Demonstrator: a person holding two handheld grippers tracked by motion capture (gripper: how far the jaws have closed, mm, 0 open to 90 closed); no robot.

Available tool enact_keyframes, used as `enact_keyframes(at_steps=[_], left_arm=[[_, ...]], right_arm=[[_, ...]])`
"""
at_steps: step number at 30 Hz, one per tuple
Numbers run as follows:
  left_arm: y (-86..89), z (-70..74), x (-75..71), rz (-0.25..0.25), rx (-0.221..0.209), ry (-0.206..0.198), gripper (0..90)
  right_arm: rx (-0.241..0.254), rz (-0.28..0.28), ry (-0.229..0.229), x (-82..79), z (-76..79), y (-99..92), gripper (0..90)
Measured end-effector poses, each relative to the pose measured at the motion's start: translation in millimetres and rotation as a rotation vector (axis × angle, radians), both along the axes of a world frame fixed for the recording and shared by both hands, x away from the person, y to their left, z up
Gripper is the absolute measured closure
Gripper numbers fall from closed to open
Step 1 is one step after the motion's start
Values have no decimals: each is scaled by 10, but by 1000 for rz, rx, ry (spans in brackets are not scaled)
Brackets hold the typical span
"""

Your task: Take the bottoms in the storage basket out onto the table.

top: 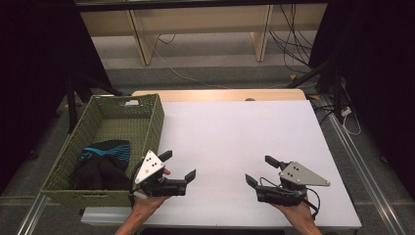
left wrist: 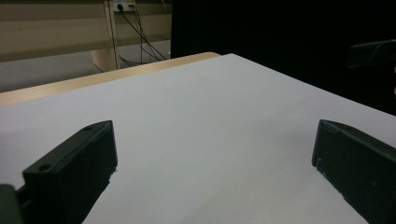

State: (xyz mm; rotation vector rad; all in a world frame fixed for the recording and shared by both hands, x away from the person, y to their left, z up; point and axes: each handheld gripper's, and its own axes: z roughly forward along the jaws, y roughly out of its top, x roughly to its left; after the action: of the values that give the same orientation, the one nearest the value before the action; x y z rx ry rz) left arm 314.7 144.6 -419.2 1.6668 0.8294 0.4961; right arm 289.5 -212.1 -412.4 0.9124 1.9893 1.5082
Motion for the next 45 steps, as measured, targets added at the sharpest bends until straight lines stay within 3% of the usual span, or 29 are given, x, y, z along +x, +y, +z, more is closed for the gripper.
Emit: enact_keyframes(at_steps=[25, 34, 45], left_arm=[[-26, 54, 26, 13, 13, 2, 1], [-74, 105, 71, -3, 37, 24, 1], [-57, 206, 151, 33, 98, 21, 7]], right_arm=[[-9, -12, -11, -4, 4, -8, 166], [-12, -13, -10, -2, 0, -3, 166], [-18, -12, -6, 2, -4, 5, 168]])
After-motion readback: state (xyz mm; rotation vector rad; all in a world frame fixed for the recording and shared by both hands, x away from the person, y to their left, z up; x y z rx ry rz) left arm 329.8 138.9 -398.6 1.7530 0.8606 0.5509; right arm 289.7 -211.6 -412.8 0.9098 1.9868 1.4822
